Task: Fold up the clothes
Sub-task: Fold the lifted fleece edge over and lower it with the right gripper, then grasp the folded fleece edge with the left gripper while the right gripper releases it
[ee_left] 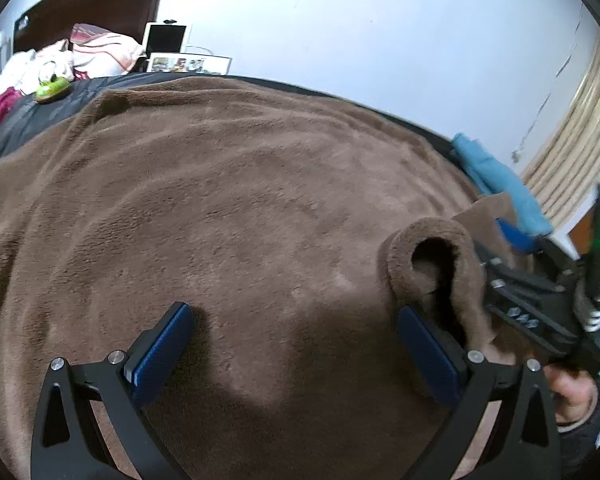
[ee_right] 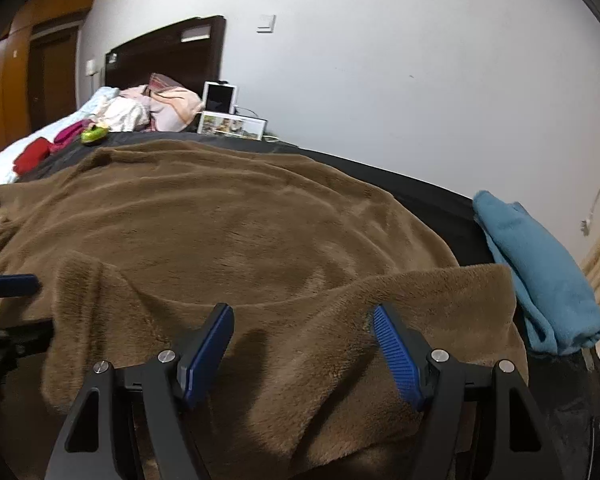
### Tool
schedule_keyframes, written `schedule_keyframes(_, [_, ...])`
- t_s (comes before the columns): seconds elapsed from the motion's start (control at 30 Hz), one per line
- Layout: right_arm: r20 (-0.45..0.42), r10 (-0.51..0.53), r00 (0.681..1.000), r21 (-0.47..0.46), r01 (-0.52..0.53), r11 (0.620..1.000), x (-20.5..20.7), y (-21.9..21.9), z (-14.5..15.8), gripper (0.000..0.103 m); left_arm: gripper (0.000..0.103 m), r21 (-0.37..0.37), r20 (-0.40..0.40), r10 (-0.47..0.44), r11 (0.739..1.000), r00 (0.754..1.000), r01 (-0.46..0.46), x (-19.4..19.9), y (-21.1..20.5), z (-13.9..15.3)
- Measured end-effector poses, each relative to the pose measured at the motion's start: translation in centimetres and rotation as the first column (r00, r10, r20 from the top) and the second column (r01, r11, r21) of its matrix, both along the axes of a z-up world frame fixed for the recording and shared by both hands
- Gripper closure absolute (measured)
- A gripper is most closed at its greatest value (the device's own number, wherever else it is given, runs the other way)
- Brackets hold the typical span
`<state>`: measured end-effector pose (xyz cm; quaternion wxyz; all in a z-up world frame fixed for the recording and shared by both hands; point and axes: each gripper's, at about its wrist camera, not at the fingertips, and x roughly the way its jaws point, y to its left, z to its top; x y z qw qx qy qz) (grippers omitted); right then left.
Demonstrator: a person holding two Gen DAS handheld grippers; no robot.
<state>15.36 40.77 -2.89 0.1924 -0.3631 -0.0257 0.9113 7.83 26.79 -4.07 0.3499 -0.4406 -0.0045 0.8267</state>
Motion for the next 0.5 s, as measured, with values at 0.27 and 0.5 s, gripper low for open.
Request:
schedule_keyframes(0.27, [-0.025, -0.005, 1.0, -0.013, 0.004, 1.0, 0.6, 0.7, 0.2, 0.029, 0.0, 0.202, 0.011, -0.15, 0.969, 0.989, 0.144, 0.8, -0.3, 1.4])
schedule_keyframes(0.5, [-0.036, 0.007, 0.999, -0.045, -0.009, 0.999, 0.8, 1.0, 0.2, 0.028, 0.0, 0.233, 0.141, -0.278, 0.942, 0.95, 0.241, 1.3, 2.0, 0.9])
